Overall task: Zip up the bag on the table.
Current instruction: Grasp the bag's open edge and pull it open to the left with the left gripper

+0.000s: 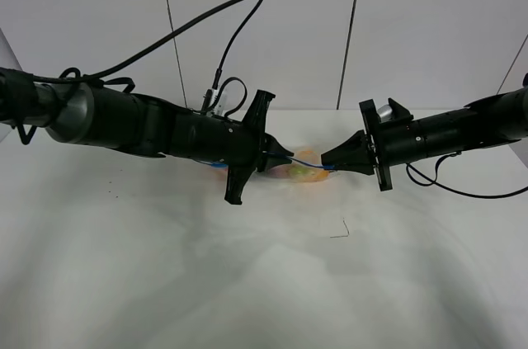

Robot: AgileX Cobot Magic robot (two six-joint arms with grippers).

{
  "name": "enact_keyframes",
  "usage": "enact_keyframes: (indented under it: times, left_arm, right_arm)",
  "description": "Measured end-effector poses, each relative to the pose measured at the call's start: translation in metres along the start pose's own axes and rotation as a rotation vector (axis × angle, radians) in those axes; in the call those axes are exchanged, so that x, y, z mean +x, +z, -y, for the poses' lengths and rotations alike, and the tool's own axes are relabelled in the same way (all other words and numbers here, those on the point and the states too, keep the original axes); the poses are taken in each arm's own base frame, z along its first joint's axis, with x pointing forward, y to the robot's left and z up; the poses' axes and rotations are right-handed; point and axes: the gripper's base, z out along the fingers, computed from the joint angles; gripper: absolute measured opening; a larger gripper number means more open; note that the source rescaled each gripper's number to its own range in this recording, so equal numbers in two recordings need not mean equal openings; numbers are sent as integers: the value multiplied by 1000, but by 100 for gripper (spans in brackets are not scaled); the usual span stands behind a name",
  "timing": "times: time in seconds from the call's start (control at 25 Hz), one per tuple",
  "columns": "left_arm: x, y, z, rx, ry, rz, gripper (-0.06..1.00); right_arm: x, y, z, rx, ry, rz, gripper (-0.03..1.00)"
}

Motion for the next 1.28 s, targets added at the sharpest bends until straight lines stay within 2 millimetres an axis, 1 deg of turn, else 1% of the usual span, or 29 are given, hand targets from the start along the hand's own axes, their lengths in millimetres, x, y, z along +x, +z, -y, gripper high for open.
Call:
enact_keyframes:
  times: [0.12, 0.28, 0.4, 0.68, 0.8, 0.96, 1.08, 1.16, 1.28]
  left_arm:
    - [-13, -3, -1, 1, 13, -7, 0]
    - [-35, -10, -2, 3, 17, -10, 0]
    - [-57, -18, -5, 1, 18, 3, 0]
    - [-112, -42, -18, -18, 22, 57, 0]
    - [-137, -55, -26, -31, 17, 86, 0]
    - [-162, -71, -36, -41, 0, 117, 0]
    - [-177, -82, -42, -46, -17, 142, 0]
    - [-183, -86, -45, -46, -26, 150, 0]
    - [-184, -88, -46, -42, -31, 136, 0]
  right_arm:
    - [0, 0, 0, 0, 0, 0, 0]
    - [0, 0, 0, 0, 0, 0, 0]
    - [0, 0, 0, -1, 0, 1, 0]
    - [0, 1, 0, 0, -2, -4, 0]
    - [1, 1, 0, 0, -3, -6, 0]
    - [1, 1, 0, 0, -3, -7, 0]
    - [1, 1, 0, 0, -3, -9, 0]
    - [1, 2, -1, 0, -5, -13, 0]
    - [2, 3, -1, 0, -7, -16, 0]
